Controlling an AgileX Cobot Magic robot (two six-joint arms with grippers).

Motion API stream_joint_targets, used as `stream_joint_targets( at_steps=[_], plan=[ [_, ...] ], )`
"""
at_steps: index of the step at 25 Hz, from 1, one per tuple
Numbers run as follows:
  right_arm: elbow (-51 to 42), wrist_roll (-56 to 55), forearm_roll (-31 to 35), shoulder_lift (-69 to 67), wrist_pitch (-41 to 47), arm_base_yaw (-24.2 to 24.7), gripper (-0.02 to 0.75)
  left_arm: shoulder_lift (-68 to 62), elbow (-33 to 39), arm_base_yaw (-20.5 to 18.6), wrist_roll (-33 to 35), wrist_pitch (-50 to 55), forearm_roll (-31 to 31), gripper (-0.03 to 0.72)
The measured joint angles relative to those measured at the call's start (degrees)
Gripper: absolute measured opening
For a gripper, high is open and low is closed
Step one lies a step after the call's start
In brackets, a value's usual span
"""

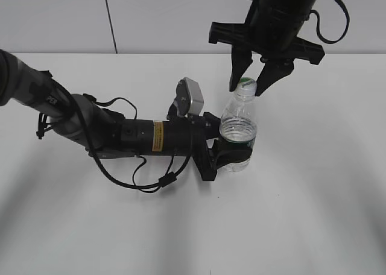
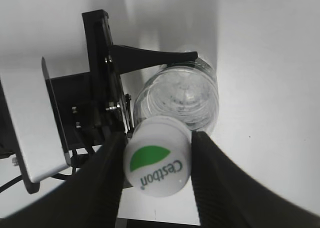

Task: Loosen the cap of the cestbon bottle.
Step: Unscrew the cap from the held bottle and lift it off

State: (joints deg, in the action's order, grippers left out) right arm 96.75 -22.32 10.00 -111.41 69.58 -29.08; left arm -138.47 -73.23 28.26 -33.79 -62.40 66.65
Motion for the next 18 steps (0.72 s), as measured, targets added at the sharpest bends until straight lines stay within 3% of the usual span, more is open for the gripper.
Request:
stream_joint_targets(
  at_steps=[5,18],
  plan=[
    [0.0,4.2,-0.3,0.0,0.0,-0.1,0.315,0.0,0.0,0.0,0.0,0.0,0.0,0.391],
    [0.1,45.2,-0.1,-0.1,0.0,-0.1,0.311,0.1,0.0,0.0,0.0,0.2,0.9,0.391]
  ],
)
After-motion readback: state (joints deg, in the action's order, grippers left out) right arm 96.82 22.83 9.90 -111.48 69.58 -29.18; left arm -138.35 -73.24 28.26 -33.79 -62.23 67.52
